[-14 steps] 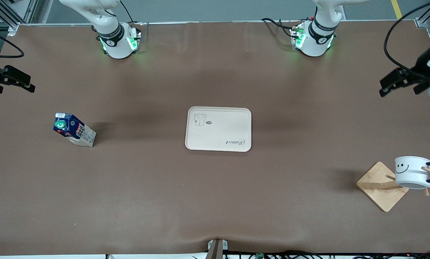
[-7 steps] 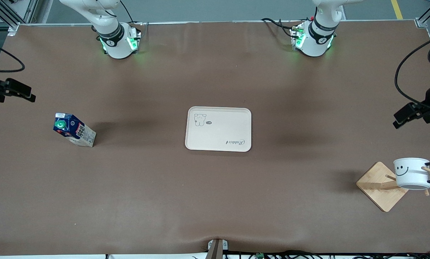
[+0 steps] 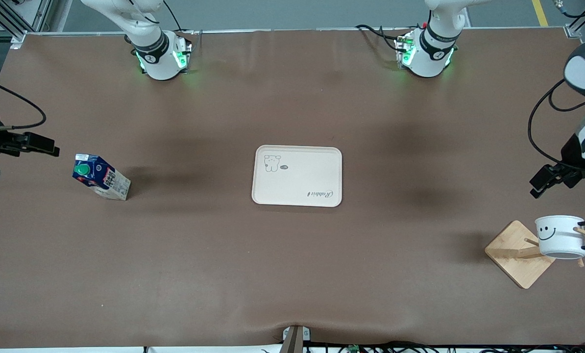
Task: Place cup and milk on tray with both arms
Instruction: 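Reach the right gripper to the milk carton while the left gripper reaches the mug, then grasp the milk carton with the right gripper while the left gripper grasps the mug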
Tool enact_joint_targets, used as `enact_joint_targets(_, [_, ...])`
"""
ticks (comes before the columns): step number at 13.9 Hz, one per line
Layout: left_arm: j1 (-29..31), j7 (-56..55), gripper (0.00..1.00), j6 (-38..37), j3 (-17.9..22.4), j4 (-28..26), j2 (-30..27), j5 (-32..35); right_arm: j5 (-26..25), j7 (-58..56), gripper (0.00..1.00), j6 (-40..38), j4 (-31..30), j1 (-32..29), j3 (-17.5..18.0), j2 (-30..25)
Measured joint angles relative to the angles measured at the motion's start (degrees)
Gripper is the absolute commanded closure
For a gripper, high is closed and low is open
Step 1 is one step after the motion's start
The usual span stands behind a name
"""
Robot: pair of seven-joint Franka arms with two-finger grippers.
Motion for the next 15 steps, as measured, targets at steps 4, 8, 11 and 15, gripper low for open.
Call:
enact_joint_targets(4, [0.6,-0.2,0.0,12.5,0.0,-6.9,0.1,-0.2,0.0,0.0,0.0,0.3,-0.1,-0.2,0.0,4.3])
enact_joint_targets(8, [0.7,-0.3,0.0,17.2,0.0,-8.0,1.7,-0.3,0.0,-0.3,0.0,3.1,-2.1,-1.3,-0.1,7.7])
enact_joint_targets(11, [0.8,-0.3,0.0,20.2,0.0,-7.0,4.8,-0.3,0.0,-3.2,0.0,9.0,-7.0,-3.0,-0.2,8.1])
enact_joint_targets(15, [1.2,-0.2,0.0,20.6,0.0,-3.2,8.1,-0.3,0.0,-4.5,0.0,13.4,-13.2,-4.1,-0.3,8.1])
